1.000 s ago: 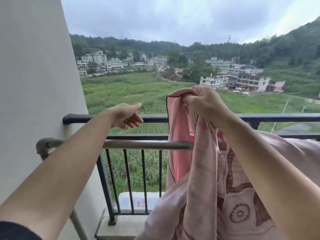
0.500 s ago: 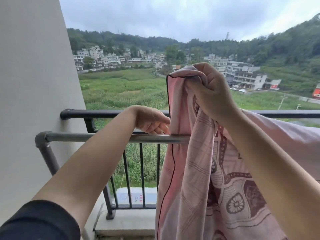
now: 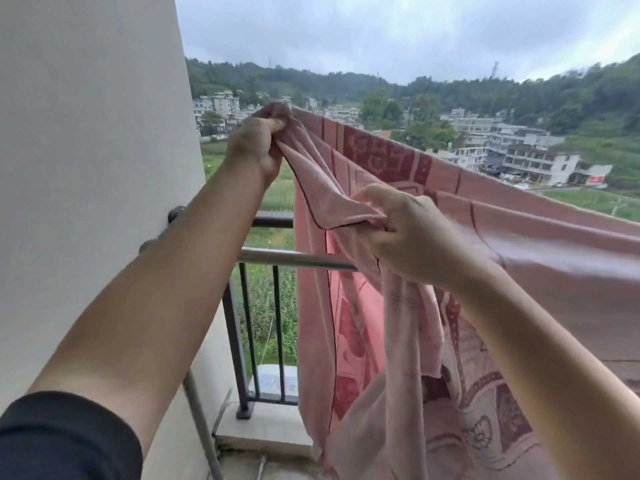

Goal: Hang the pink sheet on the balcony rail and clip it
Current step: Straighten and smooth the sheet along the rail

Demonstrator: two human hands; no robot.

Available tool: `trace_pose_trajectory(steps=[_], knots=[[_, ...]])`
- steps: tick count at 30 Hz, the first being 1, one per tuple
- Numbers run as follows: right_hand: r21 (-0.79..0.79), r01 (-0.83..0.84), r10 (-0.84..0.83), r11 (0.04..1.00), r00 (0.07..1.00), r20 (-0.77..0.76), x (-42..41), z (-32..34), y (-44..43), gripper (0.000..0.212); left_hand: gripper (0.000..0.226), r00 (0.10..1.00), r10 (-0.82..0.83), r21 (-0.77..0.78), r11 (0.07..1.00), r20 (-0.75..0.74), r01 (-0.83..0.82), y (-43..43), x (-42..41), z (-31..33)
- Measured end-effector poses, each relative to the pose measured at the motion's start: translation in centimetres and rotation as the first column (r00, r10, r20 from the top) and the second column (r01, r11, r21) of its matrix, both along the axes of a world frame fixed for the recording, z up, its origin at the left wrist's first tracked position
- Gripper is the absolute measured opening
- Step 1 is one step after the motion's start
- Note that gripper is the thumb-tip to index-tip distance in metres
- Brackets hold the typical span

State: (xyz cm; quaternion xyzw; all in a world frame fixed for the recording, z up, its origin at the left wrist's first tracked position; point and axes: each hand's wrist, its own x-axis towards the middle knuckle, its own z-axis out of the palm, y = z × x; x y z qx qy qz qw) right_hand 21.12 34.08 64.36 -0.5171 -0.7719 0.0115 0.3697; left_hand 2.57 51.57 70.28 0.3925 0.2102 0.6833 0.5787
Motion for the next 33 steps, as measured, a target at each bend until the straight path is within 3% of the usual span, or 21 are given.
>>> trace_pose_trajectory(steps=[2,4,7,10,11,12,13,15,16,18,20,23,26,28,30,33], knots=[[-0.01,-0.088,0.088,0.996,0.996,-0.006,-1.6,-0.3,-0.3,0.017,0.041,0.977,-0.023,0.008,1.0,0.212,0.022,-1.6,-1.9,1.2],[-0.16,-0.249,0.257,0.955,0.966,0.031,-3.3,-1.1,-0.7,0.02,0.042,0.98,0.012,0.001,1.0,0.199,-0.012,-2.6,-4.4,0.9],[-0.545,-0.37,0.5,0.753,0.859,0.108,-5.9,-3.0,-1.8,0.019,0.026,0.979,-0.005,-0.158,0.987,-0.204,-0.028,-4.2,-8.2,-1.4],[-0.873,-0.266,0.763,0.408,0.625,0.166,-8.1,-4.4,-2.8,0.011,0.015,0.84,-0.213,-0.407,0.913,-0.499,-0.01,-5.6,-11.5,-3.7],[-0.906,-0.219,0.801,0.363,0.571,0.183,-8.3,-4.5,-3.0,0.027,0.02,0.772,-0.255,-0.463,0.884,-0.582,-0.057,-6.0,-12.4,-4.3],[-0.892,-0.231,0.796,0.388,0.572,0.198,-8.2,-4.3,-2.9,0.038,0.026,0.671,-0.268,-0.475,0.868,-0.691,-0.142,-6.4,-13.2,-4.7],[-0.824,-0.302,0.748,0.48,0.63,0.206,-8.0,-3.9,-2.5,0.042,0.031,0.544,-0.255,-0.44,0.865,-0.799,-0.241,-6.7,-13.9,-5.1],[-0.507,-0.449,0.569,0.735,0.816,0.102,-7.4,-2.6,-1.2,0.034,0.044,0.235,-0.222,-0.302,0.868,-0.946,-0.394,-8.0,-14.5,-5.9],[-0.324,-0.442,0.47,0.836,0.883,0.008,-7.0,-2.2,-0.2,0.03,0.053,0.108,-0.224,-0.249,0.871,-0.969,-0.423,-8.6,-14.6,-6.5],[-0.099,-0.258,0.255,0.961,0.966,-0.041,-6.2,-2.0,2.3,0.033,0.067,0.004,-0.27,-0.248,0.88,-0.963,-0.405,-9.8,-14.1,-7.7],[-0.095,0.017,-0.006,0.995,0.993,0.115,-5.2,-3.2,4.7,0.05,0.07,0.064,-0.284,-0.288,0.89,-0.957,-0.352,-10.2,-13.2,-9.5],[-0.176,0.263,-0.186,0.948,0.913,0.362,-4.4,-6.1,6.0,0.062,0.065,0.284,-0.217,-0.292,0.921,-0.934,-0.258,-10.3,-10.8,-12.6],[-0.001,0.26,-0.239,0.966,0.888,0.393,-4.5,-8.2,5.9,0.056,0.065,0.436,-0.021,-0.165,0.941,-0.9,-0.296,-10.0,-8.3,-14.8],[0.048,0.243,-0.244,0.969,0.9,0.362,-4.4,-8.6,5.9,0.051,0.052,0.551,0.099,-0.095,0.945,-0.829,-0.312,-10.1,-7.3,-15.5],[0.082,0.199,-0.215,0.977,0.924,0.317,-4.0,-8.8,5.9,0.044,0.037,0.662,0.184,-0.085,0.932,-0.726,-0.352,-10.3,-7.3,-15.7],[0.257,0.124,-0.18,0.958,0.962,0.206,-2.9,-9.2,5.6,0.036,0.033,0.777,0.287,-0.129,0.897,-0.56,-0.424,-10.2,-9.5,-14.7]])
